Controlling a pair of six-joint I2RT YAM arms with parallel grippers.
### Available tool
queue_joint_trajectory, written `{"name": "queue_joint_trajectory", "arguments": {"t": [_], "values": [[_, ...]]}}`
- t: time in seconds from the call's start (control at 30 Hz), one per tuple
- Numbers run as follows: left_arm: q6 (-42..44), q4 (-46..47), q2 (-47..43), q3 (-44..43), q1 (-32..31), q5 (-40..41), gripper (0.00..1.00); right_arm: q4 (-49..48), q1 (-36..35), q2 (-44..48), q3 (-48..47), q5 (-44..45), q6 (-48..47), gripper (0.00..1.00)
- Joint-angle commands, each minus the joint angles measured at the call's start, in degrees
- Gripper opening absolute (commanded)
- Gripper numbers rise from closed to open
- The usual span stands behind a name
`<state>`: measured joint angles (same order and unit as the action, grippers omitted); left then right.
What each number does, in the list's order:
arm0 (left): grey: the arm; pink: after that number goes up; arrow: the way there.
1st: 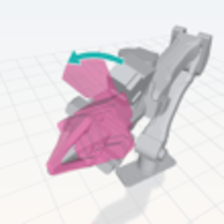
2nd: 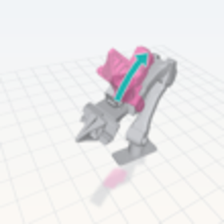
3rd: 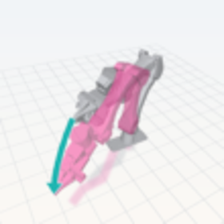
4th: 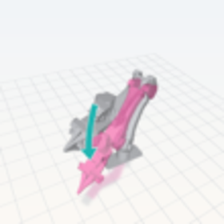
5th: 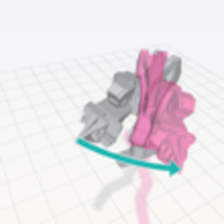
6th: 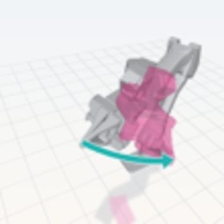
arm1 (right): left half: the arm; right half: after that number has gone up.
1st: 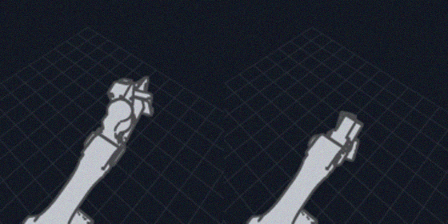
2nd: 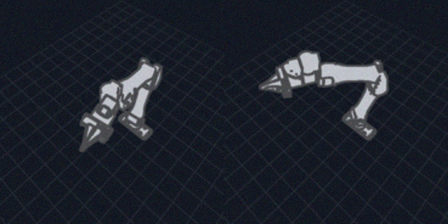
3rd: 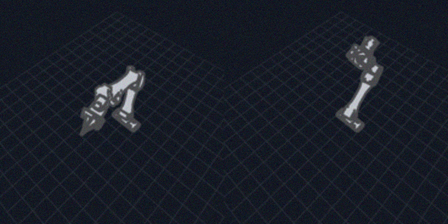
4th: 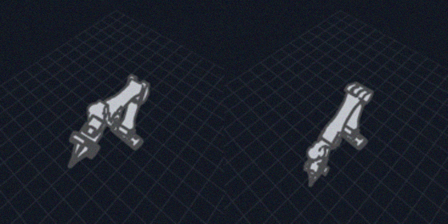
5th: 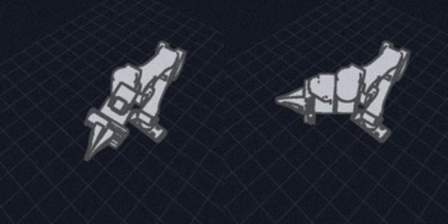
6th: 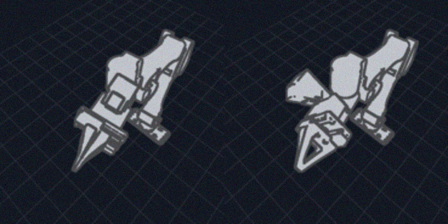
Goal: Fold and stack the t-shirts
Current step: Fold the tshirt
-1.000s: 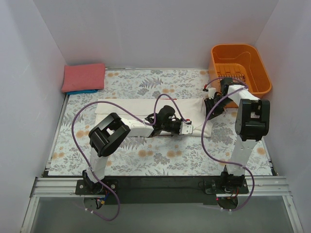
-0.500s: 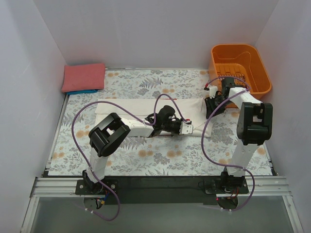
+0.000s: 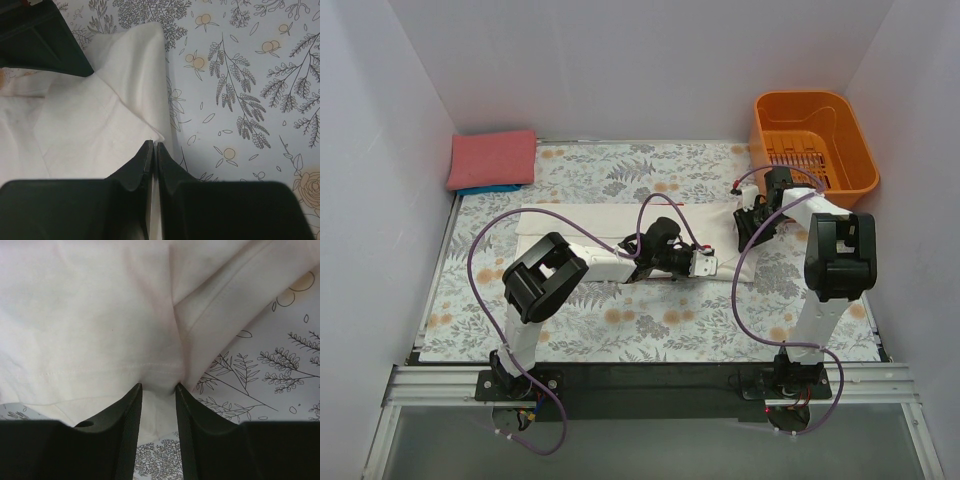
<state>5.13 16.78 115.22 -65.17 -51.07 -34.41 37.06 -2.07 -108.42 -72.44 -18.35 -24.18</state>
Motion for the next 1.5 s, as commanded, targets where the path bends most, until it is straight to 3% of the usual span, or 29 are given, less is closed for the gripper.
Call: {"name": "queue_joint_trajectory", "arguments": {"t": [0.0,0.2,0.33,0.7,1.13,1.47], "values": [[-0.11,0.89,-2.81,-0.31,0.27,0.31,0.0,-1.99,-0.31,1.81,1.08,0.6,0.01,0.39],[0.41,1.15,-3.24,0.21,0.27,0.66,0.0,-1.9,-0.31,2.69,0.29,1.74,-0.07,0.31],[0.68,1.16,-5.26,0.83,0.44,0.84,0.0,-1.55,-0.31,4.35,-1.64,1.39,-0.07,0.02],[1.55,-1.48,-6.77,-3.56,5.89,-0.74,0.0,-1.37,-0.57,6.21,-9.11,-3.53,1.68,0.01],[6.3,-2.36,-1.14,-11.03,15.64,-2.06,0.0,-1.73,-3.82,-5.21,-23.26,-4.42,4.85,0.01],[8.06,-0.61,4.58,-14.29,18.2,-2.77,0.0,-1.64,-4.0,-6.54,-24.41,-3.01,5.02,0.01]]}}
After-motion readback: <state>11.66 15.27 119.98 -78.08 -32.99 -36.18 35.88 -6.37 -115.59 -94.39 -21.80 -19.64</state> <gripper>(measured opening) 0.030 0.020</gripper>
